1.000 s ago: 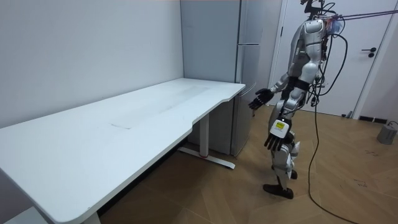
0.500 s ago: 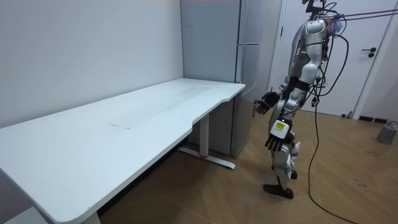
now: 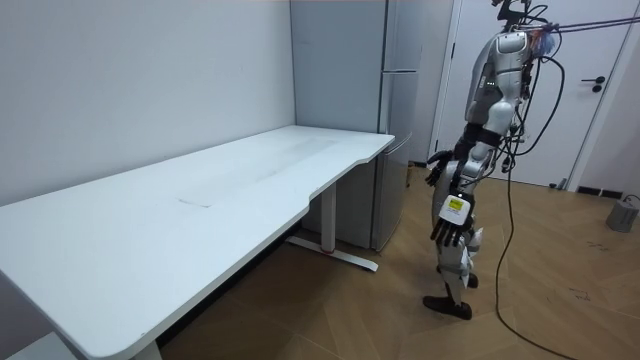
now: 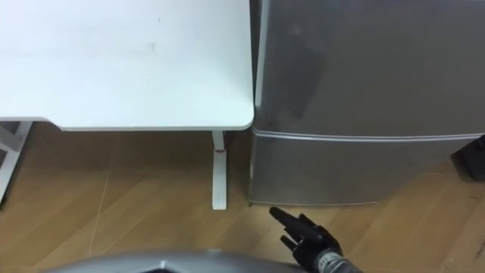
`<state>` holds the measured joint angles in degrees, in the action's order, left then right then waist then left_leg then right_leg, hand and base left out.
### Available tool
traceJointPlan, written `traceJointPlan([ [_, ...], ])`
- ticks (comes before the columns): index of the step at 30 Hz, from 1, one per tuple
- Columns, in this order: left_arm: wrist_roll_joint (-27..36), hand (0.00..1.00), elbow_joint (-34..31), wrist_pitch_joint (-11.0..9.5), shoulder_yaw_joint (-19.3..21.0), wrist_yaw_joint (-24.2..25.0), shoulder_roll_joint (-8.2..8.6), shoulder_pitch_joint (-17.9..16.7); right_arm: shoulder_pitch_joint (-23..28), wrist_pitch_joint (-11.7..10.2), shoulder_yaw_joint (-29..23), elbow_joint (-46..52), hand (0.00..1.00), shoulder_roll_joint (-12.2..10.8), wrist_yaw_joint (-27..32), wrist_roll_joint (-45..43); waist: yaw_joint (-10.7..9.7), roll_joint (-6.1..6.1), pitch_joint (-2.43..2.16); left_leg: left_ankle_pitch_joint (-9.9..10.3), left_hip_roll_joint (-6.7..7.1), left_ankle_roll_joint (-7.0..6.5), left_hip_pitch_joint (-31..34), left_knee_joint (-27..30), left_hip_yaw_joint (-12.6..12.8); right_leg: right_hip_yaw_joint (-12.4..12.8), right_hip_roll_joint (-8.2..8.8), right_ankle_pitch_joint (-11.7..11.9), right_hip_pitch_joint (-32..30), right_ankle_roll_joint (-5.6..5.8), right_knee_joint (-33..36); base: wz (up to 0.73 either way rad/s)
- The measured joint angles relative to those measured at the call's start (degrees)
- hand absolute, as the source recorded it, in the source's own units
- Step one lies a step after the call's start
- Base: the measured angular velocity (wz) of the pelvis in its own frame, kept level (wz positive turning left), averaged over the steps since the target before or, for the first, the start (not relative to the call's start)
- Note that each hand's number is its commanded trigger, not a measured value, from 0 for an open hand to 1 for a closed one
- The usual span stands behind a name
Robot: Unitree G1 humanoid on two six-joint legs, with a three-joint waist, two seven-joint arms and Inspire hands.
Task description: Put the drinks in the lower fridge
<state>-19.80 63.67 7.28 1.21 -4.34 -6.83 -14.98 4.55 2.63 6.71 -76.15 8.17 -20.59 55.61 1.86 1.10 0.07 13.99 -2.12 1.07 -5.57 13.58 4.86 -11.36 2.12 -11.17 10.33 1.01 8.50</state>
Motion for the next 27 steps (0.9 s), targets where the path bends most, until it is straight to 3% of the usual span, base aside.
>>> traceJointPlan([
  [5,0.1,0.00,0.5,0.8,2.8,0.5,0.01,-0.8,2.3,0.3,-2.7,-2.7,0.00,0.9,3.0,-15.0,-0.8,0.40,-0.15,0.0,0.14,0.01,-0.2,0.0,-0.2,0.2,-0.05,-0.1,0.5,0.00,-0.9,0.03],
  [11,0.0,0.00,0.6,1.6,4.4,1.3,-0.42,-0.1,0.4,0.7,-4.2,-3.0,0.00,1.1,5.5,-25.8,-1.3,1.62,-0.05,0.0,0.17,0.03,-1.1,-0.3,-0.2,0.6,-0.02,-0.1,1.0,0.00,-0.9,-0.04],
  [20,-2.7,0.00,0.6,3.9,4.4,3.2,-0.42,0.2,0.0,1.2,-6.3,-3.0,0.00,1.1,8.0,-29.4,-1.4,1.72,-0.05,0.0,0.46,0.01,-1.1,-1.0,-0.2,1.1,0.10,-0.2,0.8,0.14,-1.3,-0.01],
  [27,-5.8,0.00,0.6,4.4,5.1,4.8,-0.42,1.1,-0.1,1.2,-8.1,-3.0,0.00,1.1,9.7,-31.6,-1.5,1.49,-0.04,0.0,0.53,0.01,-1.2,-1.6,-0.3,1.1,0.10,-0.2,0.7,0.17,-1.7,0.00],
])
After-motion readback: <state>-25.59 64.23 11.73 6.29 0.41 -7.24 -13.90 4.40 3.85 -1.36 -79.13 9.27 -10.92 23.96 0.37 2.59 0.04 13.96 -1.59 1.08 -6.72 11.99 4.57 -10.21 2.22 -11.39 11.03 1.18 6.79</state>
